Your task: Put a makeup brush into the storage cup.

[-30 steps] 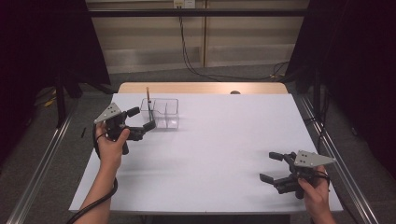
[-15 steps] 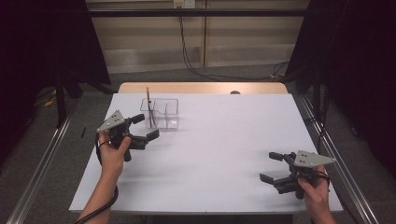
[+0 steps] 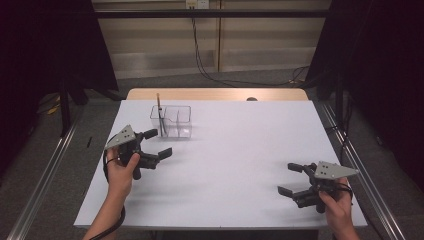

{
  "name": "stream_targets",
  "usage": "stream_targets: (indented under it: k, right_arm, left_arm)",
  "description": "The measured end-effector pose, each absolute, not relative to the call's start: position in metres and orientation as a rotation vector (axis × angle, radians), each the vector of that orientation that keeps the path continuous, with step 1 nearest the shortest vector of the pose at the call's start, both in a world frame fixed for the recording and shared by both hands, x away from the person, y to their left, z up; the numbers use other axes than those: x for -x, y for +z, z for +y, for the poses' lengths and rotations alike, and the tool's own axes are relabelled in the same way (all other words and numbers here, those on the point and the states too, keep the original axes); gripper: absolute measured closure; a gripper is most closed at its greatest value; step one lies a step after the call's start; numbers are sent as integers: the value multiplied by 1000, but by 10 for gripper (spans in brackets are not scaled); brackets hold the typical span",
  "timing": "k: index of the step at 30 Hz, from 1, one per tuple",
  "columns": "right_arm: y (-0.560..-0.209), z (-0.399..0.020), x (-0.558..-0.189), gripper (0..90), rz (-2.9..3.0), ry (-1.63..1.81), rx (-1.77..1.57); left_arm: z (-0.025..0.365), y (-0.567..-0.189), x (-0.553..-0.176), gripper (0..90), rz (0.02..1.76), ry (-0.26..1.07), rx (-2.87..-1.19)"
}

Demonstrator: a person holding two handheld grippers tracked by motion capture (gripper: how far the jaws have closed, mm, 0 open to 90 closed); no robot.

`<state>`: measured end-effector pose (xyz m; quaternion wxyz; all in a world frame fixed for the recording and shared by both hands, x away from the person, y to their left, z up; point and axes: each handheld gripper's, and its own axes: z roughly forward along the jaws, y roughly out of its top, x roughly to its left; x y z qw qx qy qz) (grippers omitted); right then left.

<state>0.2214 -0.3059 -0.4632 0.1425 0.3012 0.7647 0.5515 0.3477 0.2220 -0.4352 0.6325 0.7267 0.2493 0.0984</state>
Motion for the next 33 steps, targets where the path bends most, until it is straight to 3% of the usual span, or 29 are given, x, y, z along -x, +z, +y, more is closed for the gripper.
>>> stream_targets:
  k: [33]
  right_arm:
    - [-463, -307, -223, 84, 2201, 1594, -872]
  left_arm:
    - [247, -444, -323, 0, 563, 231, -1695]
